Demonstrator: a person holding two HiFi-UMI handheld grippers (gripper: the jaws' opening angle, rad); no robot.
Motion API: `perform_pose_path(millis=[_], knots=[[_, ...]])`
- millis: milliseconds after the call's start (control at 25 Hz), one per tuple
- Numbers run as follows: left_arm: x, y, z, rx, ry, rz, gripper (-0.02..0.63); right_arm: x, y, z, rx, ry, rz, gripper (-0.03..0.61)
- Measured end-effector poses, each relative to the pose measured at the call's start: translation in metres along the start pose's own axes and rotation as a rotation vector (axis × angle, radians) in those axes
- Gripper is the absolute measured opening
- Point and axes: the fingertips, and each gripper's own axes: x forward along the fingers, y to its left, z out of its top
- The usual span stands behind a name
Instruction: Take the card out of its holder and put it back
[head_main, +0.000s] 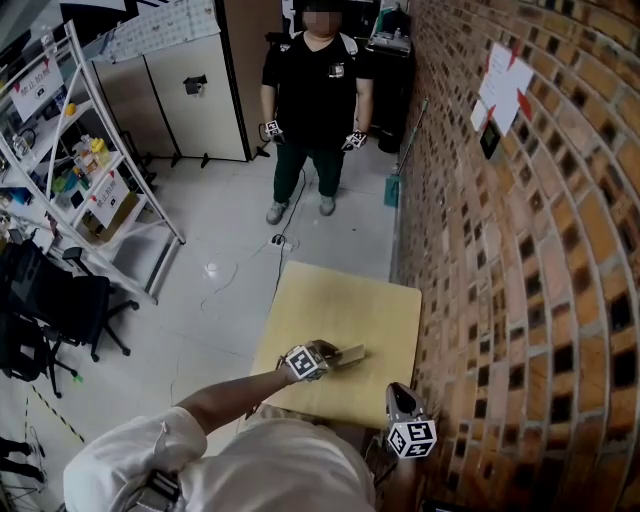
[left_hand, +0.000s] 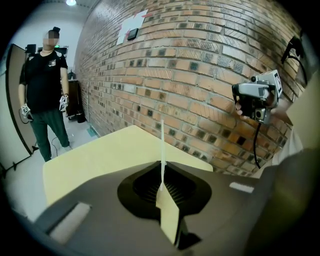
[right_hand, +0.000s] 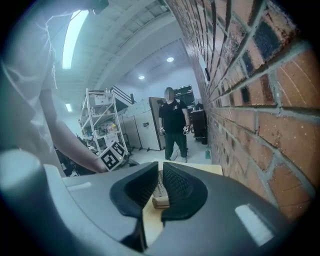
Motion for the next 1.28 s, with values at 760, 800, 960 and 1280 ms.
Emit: perform_pose_path(millis=[760,800,960,1280], knots=[[-0.036,0.002,0.019,-0.048,-0.098,0.031,0.034,0.002,0.004,-0.003,0.003,-0.005,0.0,0.02],[-0.038,0.001,0.021,-0.049,-0.105,0.03,0.034,0.002,0.004,-0.003,0.003,-0.006,0.0,0.02],[-0.04,0.001,0.021,-0.06,-0.108,0.027,0.034,0.002,0.004,-0.003,0.004,-0.004,-0.005,0.02],[-0.053,-0.004,0.037,-0.089,-0.155,0.005,0.034,0.003,0.005,-0.004,0.009,-0.003,-0.005,0.02]])
